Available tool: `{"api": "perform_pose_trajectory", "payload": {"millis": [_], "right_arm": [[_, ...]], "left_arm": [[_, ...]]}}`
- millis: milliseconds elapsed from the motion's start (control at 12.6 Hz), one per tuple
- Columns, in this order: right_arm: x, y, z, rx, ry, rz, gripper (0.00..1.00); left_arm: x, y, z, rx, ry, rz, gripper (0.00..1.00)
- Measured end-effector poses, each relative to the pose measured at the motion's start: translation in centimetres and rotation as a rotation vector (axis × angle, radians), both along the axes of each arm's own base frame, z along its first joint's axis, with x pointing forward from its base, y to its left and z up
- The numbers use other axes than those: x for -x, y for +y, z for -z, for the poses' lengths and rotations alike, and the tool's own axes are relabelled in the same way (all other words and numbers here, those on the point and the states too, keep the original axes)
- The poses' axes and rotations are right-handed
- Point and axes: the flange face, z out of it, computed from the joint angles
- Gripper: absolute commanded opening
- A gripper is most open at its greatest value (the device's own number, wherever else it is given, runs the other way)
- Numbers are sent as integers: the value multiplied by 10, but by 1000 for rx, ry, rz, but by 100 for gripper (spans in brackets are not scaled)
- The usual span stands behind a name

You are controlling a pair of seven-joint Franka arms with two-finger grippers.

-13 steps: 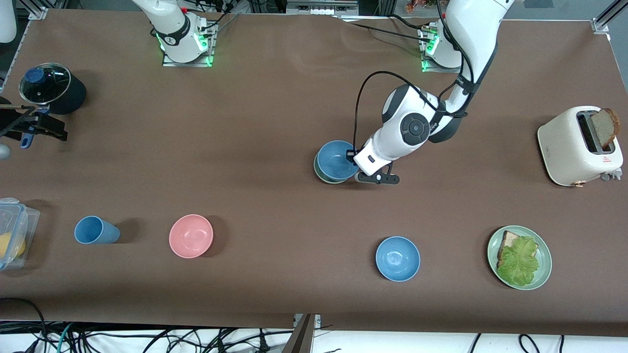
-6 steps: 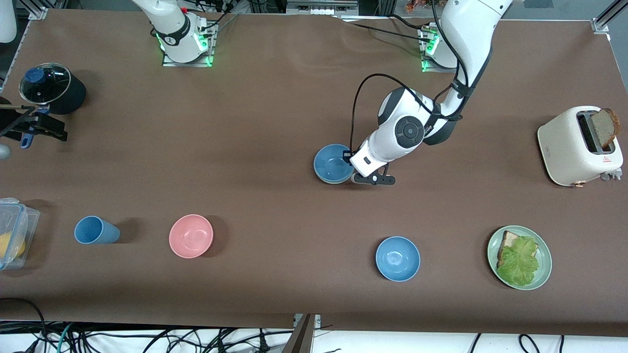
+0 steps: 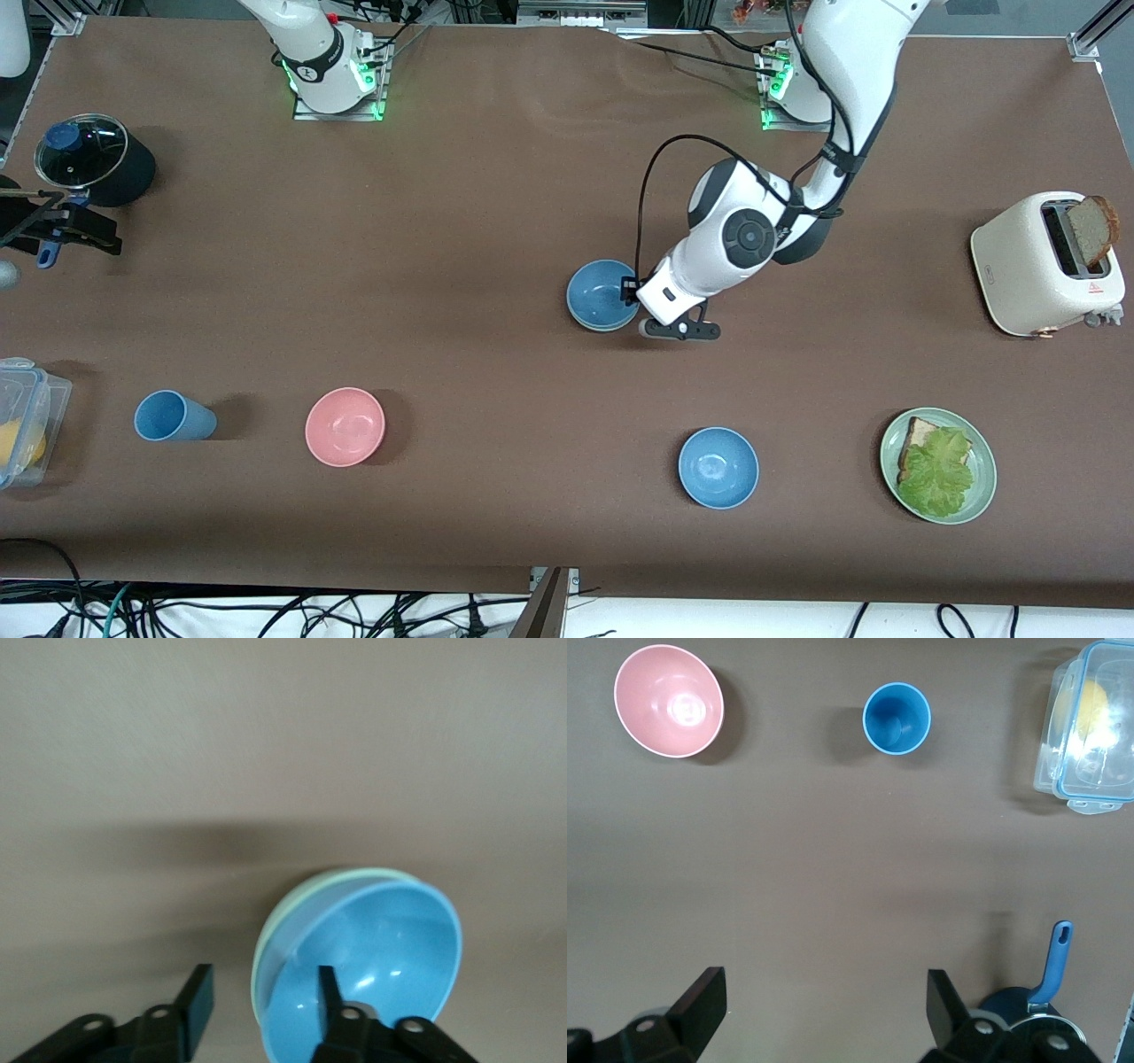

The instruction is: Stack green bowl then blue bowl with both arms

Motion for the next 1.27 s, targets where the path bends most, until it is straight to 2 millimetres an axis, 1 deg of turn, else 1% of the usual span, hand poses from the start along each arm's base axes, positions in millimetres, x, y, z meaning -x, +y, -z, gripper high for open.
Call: {"api": "perform_pose_trajectory", "payload": {"millis": [79, 238, 396, 476, 555, 634, 714, 872, 1031, 1110, 1269], "right_arm": [[0, 0, 0, 0, 0, -1, 100], [0, 0, 0, 0, 0, -1, 100], [0, 0, 1, 0, 1, -2, 100], [-1, 0, 1, 0, 2, -2, 100], [-1, 0, 1, 0, 2, -1, 100], [-1, 0, 1, 0, 2, -2, 100], [-1, 0, 1, 0, 2, -2, 100], [-1, 0, 2, 0, 2, -2, 100], [-1, 0, 2, 0, 2, -2, 100], [-1, 0, 2, 0, 2, -2, 100], [-1, 0, 2, 0, 3, -2, 100]], "left_arm": [[-8, 18, -25, 0, 2, -19, 100], [-20, 60, -76, -3, -5, -62, 100], [-28, 104, -125, -17, -73, -108, 100], [-29, 128, -152, -24, -108, -136, 100], [-27, 149, -179, -30, -141, -161, 100], [-20, 167, -200, -36, -161, -184, 100], [-10, 182, -217, -69, -171, -180, 100], [12, 208, -250, -209, -161, -131, 100], [37, 233, -282, -285, -101, -106, 100], [44, 246, -292, -301, -68, -108, 100], [46, 269, -299, -347, -52, -104, 100]]}}
